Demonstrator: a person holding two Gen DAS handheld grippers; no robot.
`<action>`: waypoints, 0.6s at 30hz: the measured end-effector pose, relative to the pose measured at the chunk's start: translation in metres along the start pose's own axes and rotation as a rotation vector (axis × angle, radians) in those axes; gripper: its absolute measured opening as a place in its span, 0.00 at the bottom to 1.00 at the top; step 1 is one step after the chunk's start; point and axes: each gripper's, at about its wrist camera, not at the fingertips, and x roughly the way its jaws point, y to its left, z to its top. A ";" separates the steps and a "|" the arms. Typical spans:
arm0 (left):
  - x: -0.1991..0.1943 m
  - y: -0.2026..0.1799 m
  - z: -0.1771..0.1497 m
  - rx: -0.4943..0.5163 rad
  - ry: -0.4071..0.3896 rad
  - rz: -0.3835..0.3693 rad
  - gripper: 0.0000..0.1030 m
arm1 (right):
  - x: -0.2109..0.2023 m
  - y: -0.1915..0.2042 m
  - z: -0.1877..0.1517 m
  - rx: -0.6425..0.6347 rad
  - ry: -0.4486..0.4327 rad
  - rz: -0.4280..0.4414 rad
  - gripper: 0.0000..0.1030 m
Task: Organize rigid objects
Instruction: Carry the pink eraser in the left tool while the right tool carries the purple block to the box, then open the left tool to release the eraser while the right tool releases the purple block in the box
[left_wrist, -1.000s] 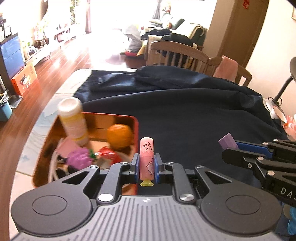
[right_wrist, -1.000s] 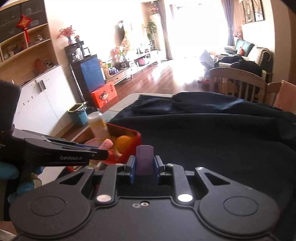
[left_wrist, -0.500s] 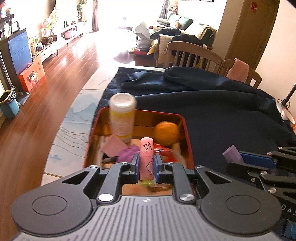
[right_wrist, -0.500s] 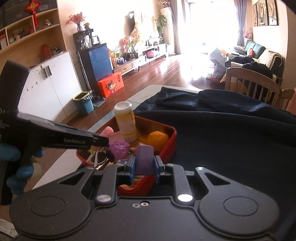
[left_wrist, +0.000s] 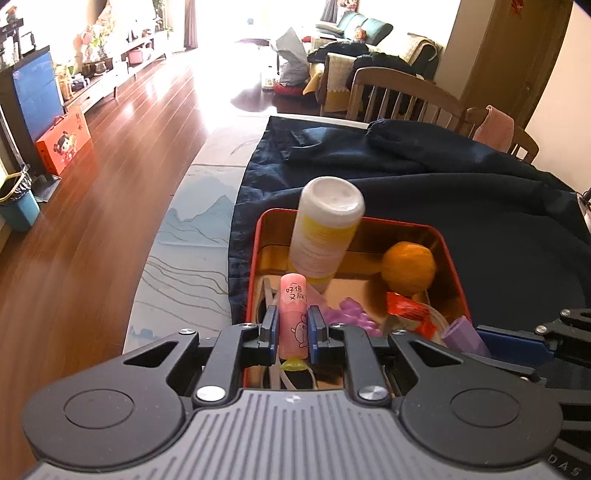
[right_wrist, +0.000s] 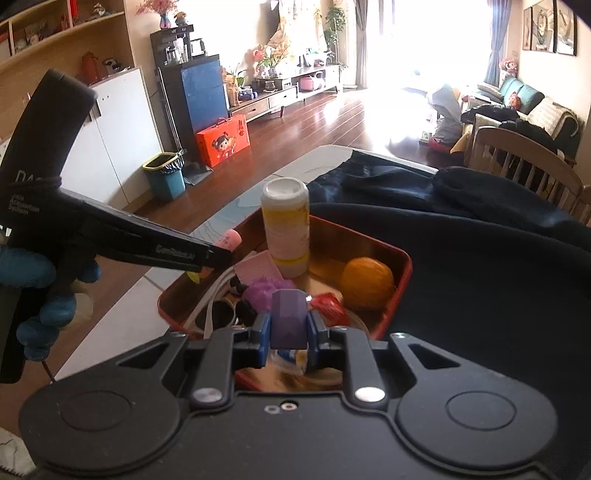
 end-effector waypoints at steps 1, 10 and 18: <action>0.003 0.001 0.002 0.006 0.004 -0.005 0.15 | 0.004 0.002 0.001 -0.004 0.001 -0.007 0.20; 0.029 0.002 0.007 0.057 0.037 -0.045 0.15 | 0.044 0.004 0.013 -0.007 0.053 -0.062 0.20; 0.042 -0.001 0.006 0.083 0.065 -0.070 0.15 | 0.055 0.006 0.010 -0.021 0.093 -0.080 0.20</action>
